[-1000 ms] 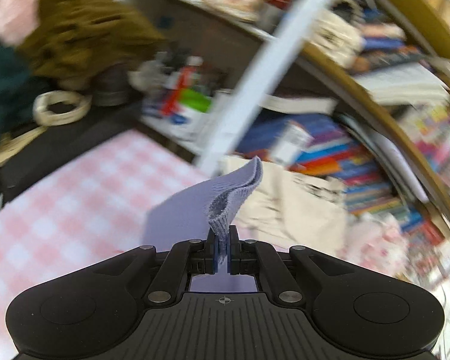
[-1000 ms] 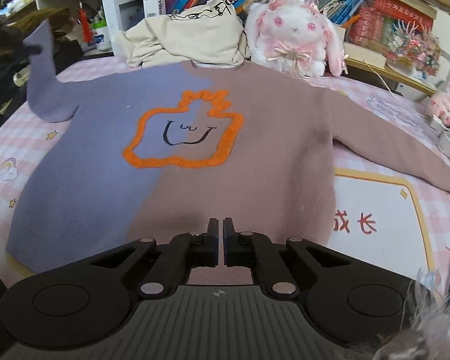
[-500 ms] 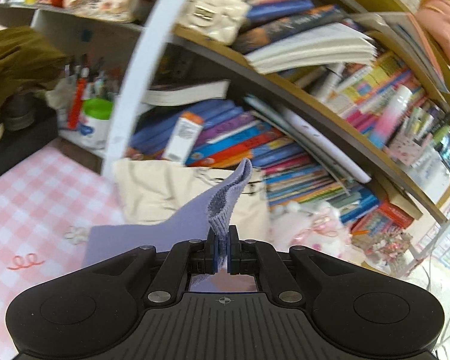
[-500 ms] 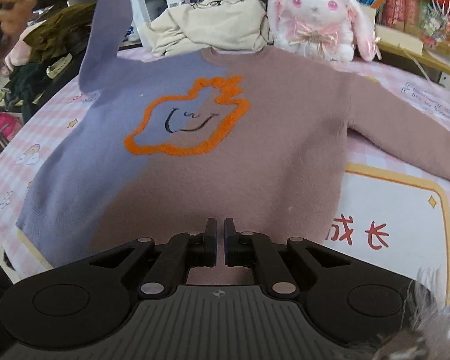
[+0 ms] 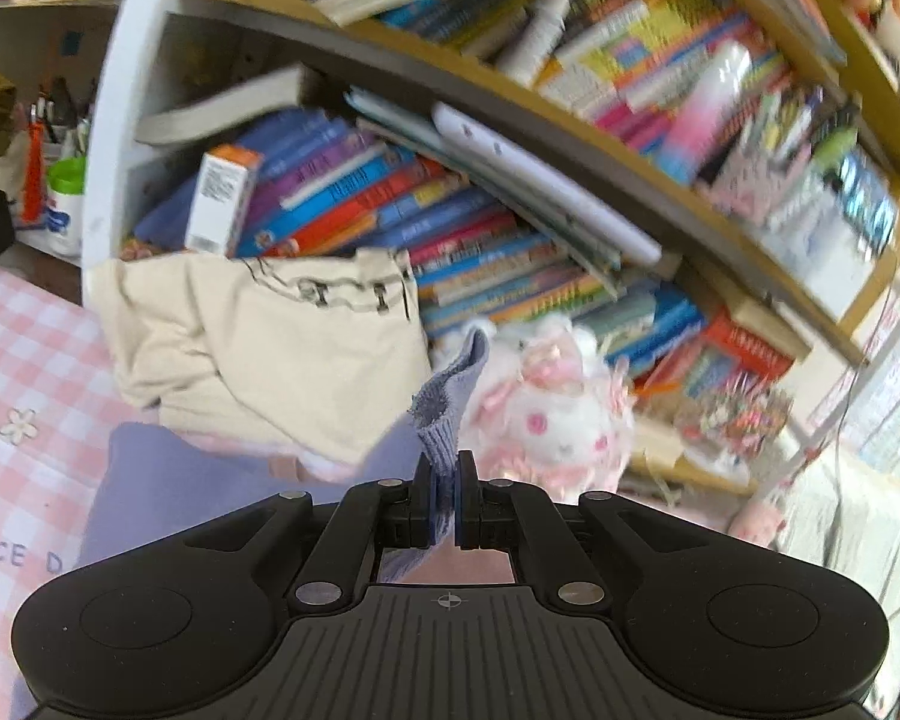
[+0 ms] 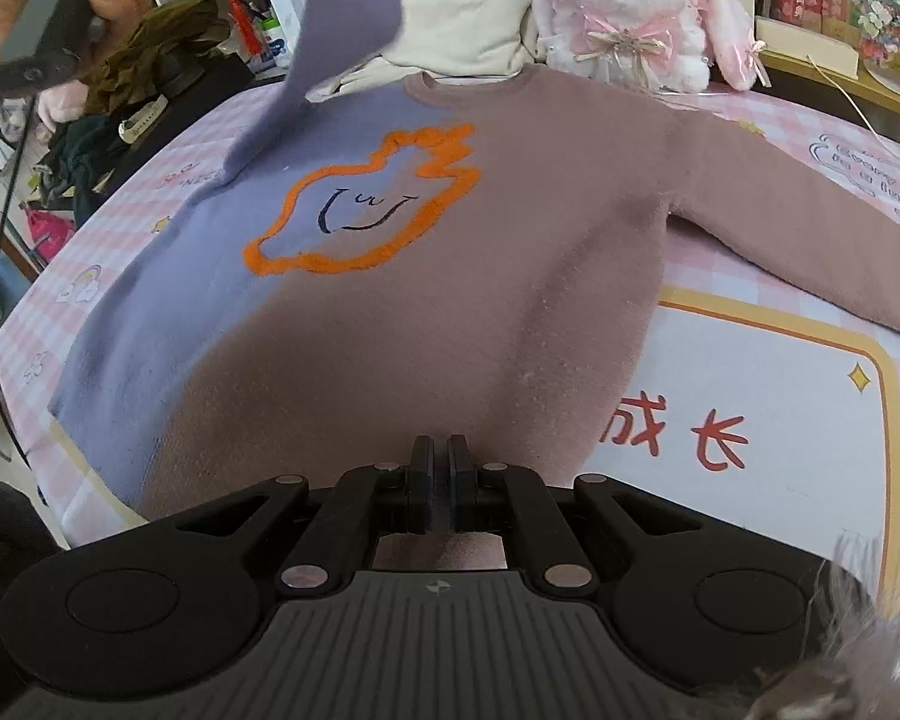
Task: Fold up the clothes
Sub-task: 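Carry the lavender sleeve across the sweater body with the left gripper and release, then press the folded lavender sleeve flat with the left gripper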
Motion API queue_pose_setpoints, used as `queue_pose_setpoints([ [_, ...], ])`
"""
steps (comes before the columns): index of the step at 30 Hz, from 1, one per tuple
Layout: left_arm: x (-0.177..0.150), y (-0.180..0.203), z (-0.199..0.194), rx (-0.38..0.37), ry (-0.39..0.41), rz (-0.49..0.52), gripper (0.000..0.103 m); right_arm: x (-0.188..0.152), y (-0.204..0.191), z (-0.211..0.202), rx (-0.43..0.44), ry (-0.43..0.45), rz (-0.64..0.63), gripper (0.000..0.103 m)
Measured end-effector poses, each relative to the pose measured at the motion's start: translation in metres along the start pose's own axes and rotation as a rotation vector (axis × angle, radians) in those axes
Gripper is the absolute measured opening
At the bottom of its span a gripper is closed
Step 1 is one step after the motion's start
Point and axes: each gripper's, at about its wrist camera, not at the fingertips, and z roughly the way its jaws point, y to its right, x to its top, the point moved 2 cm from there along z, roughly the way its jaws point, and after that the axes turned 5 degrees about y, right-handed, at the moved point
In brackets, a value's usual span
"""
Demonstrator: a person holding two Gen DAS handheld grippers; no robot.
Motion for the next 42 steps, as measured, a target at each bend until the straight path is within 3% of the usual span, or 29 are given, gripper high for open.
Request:
queue_pose_setpoints([
  [1, -0.003, 0.003, 0.004, 0.017, -0.018, 0.011, 0.004, 0.0, 0.001, 0.0, 0.003, 0.0, 0.002, 0.005],
  [4, -0.009, 0.005, 0.008, 0.026, -0.041, -0.001, 0.019, 0.0, 0.004, -0.002, 0.011, 0.0, 0.003, 0.005],
  [6, -0.01, 0.004, 0.003, 0.011, -0.03, -0.027, 0.05, 0.0, 0.004, -0.002, 0.015, 0.0, -0.001, 0.005],
  [8, -0.008, 0.001, -0.007, 0.016, 0.011, -0.036, 0.06, 0.0, 0.004, -0.001, 0.019, -0.002, -0.004, 0.005],
  [9, -0.006, 0.0, -0.013, 0.018, 0.032, -0.039, 0.061, 0.001, 0.004, -0.001, 0.019, -0.002, -0.006, 0.005],
  [13, -0.011, -0.021, -0.032, 0.103, 0.038, -0.041, 0.061, 0.0, 0.005, 0.0, 0.026, -0.002, -0.007, 0.005],
  [17, -0.037, -0.06, -0.055, 0.252, 0.007, -0.052, 0.061, -0.001, 0.005, -0.001, 0.029, 0.003, 0.002, 0.006],
  [21, -0.071, -0.095, -0.074, 0.404, -0.052, -0.002, 0.061, -0.002, 0.004, -0.003, 0.014, 0.01, 0.016, 0.006],
  [27, -0.107, -0.127, -0.091, 0.517, -0.133, 0.119, 0.059, -0.005, 0.001, -0.01, -0.057, 0.036, 0.036, 0.006],
  [32, -0.115, -0.144, -0.087, 0.481, -0.18, 0.135, 0.059, -0.007, -0.003, -0.017, -0.161, 0.063, 0.073, 0.006],
  [34, -0.117, -0.15, -0.083, 0.45, -0.199, 0.137, 0.055, -0.008, -0.004, -0.019, -0.212, 0.066, 0.096, 0.012],
  [36, -0.119, -0.154, -0.078, 0.419, -0.227, 0.135, 0.042, -0.01, -0.003, -0.02, -0.278, 0.072, 0.143, 0.024],
  [37, -0.12, -0.157, -0.076, 0.412, -0.231, 0.129, 0.041, -0.011, -0.002, -0.021, -0.309, 0.075, 0.168, 0.031],
  [41, -0.122, -0.169, -0.08, 0.359, -0.224, 0.075, 0.023, -0.019, 0.006, -0.024, -0.327, 0.066, 0.321, 0.032],
  [42, -0.122, -0.171, -0.081, 0.338, -0.228, 0.069, 0.014, -0.021, 0.006, -0.024, -0.327, 0.066, 0.353, 0.032],
])
